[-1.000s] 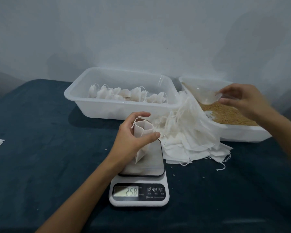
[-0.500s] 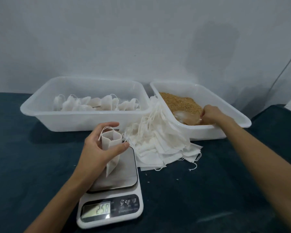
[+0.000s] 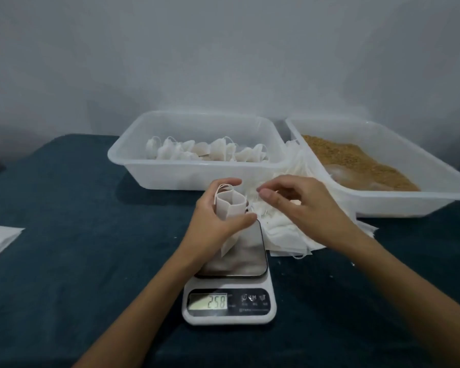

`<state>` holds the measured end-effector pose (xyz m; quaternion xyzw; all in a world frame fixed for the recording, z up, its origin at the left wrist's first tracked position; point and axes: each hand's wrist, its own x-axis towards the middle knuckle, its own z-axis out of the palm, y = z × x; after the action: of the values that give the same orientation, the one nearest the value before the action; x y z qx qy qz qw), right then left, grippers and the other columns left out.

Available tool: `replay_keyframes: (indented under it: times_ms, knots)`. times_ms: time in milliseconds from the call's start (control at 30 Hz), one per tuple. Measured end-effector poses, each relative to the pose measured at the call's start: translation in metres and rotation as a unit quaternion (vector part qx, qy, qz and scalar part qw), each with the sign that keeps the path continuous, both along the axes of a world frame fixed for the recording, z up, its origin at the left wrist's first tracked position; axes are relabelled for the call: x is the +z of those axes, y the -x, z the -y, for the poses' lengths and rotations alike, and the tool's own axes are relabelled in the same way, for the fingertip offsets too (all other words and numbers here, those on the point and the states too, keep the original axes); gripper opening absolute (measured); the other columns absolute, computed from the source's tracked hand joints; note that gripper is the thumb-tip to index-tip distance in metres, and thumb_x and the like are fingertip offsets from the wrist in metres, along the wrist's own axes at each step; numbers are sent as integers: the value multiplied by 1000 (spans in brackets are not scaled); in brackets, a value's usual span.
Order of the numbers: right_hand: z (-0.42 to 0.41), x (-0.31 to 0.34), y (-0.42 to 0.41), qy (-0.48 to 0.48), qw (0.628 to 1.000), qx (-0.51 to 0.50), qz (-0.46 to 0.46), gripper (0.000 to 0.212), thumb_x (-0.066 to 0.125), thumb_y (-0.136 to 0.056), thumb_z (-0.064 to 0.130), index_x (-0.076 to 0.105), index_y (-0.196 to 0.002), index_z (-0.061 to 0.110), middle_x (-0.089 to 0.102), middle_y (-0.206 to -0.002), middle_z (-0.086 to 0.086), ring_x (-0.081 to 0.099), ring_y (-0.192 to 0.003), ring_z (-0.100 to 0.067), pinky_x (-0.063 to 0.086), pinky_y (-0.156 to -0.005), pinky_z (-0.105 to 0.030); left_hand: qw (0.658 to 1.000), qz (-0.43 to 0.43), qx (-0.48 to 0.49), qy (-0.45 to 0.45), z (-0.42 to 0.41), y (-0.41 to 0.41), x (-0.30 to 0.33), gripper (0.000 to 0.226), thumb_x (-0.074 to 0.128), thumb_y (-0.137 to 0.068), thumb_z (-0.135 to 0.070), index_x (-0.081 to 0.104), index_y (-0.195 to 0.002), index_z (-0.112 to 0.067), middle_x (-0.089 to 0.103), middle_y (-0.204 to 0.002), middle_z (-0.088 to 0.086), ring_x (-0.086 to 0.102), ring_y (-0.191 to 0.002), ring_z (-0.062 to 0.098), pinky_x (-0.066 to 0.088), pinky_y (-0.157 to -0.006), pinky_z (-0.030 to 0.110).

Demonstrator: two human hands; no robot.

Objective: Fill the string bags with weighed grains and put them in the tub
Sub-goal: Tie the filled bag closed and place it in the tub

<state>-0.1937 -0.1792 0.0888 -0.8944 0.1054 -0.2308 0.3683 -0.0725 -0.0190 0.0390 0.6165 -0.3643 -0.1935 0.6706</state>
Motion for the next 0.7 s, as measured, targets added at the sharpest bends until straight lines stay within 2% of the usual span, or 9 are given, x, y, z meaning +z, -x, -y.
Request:
replay_keyframes:
  times_ms: [100,233,300,400,467,533,600,633,700]
  knots:
    - [-24,-4,-13,-32,999,34,-18,36,63,-83,68,76,-101,39,72,-95,18,66,-84,-6,50,-73,-19,1000,11,-20,-12,2,-1,-3,65,86,-81,-6,55,-133,-29,68,-117,5,74,-97,23,61,-82,34]
    - [-29,-5,-28,-36,999,23,-24,19,75,-83,50,77,-87,32,69,-88,8,55,-69,-5,42,-67,-20,999,8,-44,6,3,-5,-8,63,76,-89,1,49,-138,-29,76,-108,-2,76,-101,19,60,-84,29]
    - [-30,-4,-33,-92,995,43,-5,13,78,-86,33,77,-82,20,68,-78,1,51,-61,-5,41,-63,-21,999,20,-47,16,3,-7,-7,64,74,-90,-2,48,-140,-31,76,-112,0,75,-104,20,61,-88,31]
    - [-29,-1,-37,-202,976,60,54,9,74,-90,10,75,-81,8,62,-65,-6,52,-57,-14,45,-56,-27,999,26,-33,18,4,-9,-8,63,80,-84,-12,51,-137,-34,73,-118,-1,74,-105,20,62,-87,36]
    - [-24,2,-39,-275,955,68,92,10,72,-91,10,76,-83,6,60,-73,-21,53,-65,-22,48,-60,-30,1000,26,-15,7,4,-9,-7,57,83,-83,-18,56,-131,-33,72,-111,-1,73,-98,21,63,-81,36]
    - [-20,3,-39,-348,928,86,104,17,72,-90,21,78,-89,5,53,-83,-36,52,-77,-32,50,-68,-43,999,31,-11,-3,4,-10,-6,43,81,-85,-22,61,-122,-30,72,-100,-3,72,-88,18,62,-75,34]
    - [-15,2,-41,-415,897,100,114,20,70,-89,26,79,-89,8,58,-80,-29,58,-75,-31,55,-72,-45,999,31,-32,3,4,-11,-5,23,75,-91,-24,66,-111,-18,69,-81,-4,65,-72,14,55,-67,28]
    - [-12,2,-42,-449,878,100,129,18,69,-89,24,80,-86,11,63,-78,-23,60,-68,-23,57,-72,-38,998,35,-45,8,4,-11,-5,18,71,-94,-27,67,-103,-12,63,-72,-4,57,-65,13,48,-63,25]
    - [-2,0,-43,-517,835,85,169,16,67,-87,18,80,-80,12,66,-75,-7,55,-55,-9,55,-63,-23,996,47,-71,3,2,-10,-3,27,63,-100,-33,68,-89,-9,50,-62,-2,44,-60,14,37,-60,24]
